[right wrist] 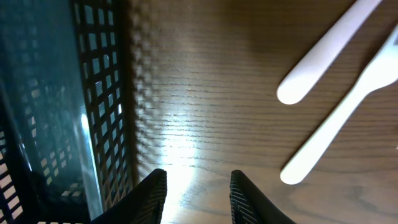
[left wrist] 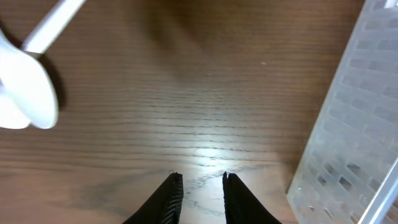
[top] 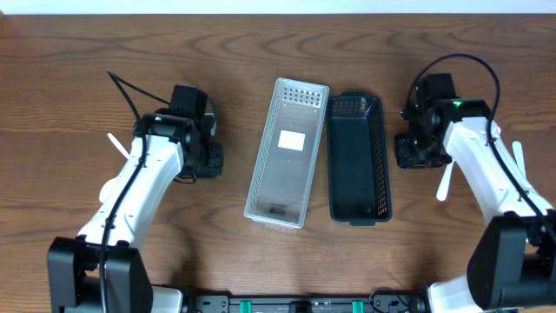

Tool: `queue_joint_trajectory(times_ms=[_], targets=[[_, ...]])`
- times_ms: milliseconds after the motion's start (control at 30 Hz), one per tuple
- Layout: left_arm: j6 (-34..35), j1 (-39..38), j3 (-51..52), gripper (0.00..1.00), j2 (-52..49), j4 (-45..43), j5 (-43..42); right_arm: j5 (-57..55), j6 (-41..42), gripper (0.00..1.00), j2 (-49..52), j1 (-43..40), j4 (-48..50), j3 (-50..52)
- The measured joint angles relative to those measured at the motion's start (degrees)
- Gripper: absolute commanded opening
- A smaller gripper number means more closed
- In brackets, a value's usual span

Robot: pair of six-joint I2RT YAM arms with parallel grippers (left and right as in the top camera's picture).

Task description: Pack container

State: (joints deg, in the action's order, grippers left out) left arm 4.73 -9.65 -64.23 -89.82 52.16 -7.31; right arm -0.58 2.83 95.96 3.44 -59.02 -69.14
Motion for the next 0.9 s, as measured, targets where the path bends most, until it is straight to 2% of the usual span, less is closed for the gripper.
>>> queue_joint_trajectory(times_ms=[233, 900], targets=[[0.2, -0.7, 0.0, 0.13, -1.0, 0.0, -1.8, 1.4, 0.0, 0.38, 3.3, 0.0, 0.8, 0.0], [0.0, -13.2, 0.0, 0.12, -5.0, -0.1, -2.9, 9.1, -1.8, 0.36, 4.1, 0.0, 1.9, 0.0]])
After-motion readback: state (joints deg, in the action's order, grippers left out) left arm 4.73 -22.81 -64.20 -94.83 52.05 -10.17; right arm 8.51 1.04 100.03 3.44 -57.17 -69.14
